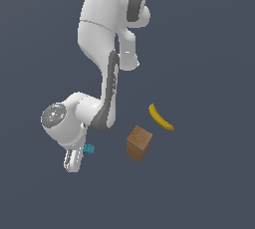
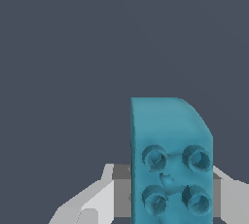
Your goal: Pick up a designated object from a clutter of objects.
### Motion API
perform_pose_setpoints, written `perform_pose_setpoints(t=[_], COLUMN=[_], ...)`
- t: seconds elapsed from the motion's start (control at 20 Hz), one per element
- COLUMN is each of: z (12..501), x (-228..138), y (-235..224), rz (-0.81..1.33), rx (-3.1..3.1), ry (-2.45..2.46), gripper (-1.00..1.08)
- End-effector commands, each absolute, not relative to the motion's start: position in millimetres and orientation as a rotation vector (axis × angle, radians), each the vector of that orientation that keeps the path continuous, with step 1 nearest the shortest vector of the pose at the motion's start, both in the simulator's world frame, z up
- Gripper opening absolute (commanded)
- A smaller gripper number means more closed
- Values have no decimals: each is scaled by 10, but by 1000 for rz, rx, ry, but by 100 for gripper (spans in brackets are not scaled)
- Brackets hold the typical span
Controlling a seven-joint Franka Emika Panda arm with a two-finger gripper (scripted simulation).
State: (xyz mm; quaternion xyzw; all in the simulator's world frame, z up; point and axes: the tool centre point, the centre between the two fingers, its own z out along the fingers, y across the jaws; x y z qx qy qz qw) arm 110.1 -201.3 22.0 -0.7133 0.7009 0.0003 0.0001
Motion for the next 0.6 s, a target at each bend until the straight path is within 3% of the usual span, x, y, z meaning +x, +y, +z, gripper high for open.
perform_pose_setpoints(t=[0.0,0.55], z=[220,285], x=[1102,1067], y=[-2015,-2008], rz=[1,0], rx=[-2241,-2241], ry=[2202,2201], gripper=[-100,-100])
